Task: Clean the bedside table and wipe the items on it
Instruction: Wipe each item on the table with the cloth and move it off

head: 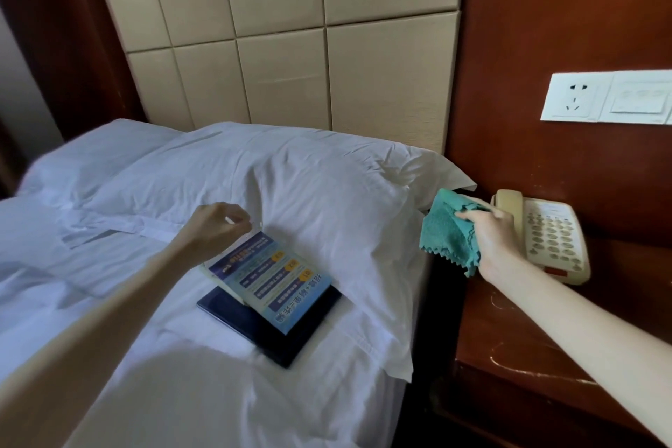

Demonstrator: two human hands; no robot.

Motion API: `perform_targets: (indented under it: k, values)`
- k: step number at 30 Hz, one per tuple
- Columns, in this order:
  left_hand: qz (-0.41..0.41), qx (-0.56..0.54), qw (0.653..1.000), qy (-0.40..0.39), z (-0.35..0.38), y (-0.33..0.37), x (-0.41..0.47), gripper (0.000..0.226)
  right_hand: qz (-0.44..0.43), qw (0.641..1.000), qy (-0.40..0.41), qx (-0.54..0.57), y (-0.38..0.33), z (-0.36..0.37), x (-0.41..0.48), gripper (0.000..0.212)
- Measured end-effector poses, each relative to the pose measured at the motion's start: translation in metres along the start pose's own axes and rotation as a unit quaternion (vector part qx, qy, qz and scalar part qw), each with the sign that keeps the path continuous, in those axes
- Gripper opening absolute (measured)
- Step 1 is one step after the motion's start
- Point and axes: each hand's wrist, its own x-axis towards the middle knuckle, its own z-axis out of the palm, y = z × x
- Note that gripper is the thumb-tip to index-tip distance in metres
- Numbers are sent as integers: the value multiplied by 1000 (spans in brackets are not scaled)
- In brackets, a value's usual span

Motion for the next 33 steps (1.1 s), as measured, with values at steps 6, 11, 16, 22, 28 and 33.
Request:
perform_targets:
  k: [6,11,16,22,28,33]
  values:
    - [89,-92,985,119,3,46,-3,18,-5,1000,7,-5,-2,-7,0,31]
    - [120,-174,975,76,13,99,-8,18,-12,999,29,-17,-11,-23,3,26]
    - [157,-231,960,11,37,149,-5,19,-14,998,53,-13,-21,-49,5,28]
    - [172,-273,945,-59,79,203,3,17,-27,995,87,-30,-33,-98,7,28]
    - [185,-292,929,-130,119,252,9,19,-27,991,125,-32,-37,-146,6,31]
    - [180,-306,918,-176,158,301,4,21,-36,984,160,-62,-46,-200,-3,28]
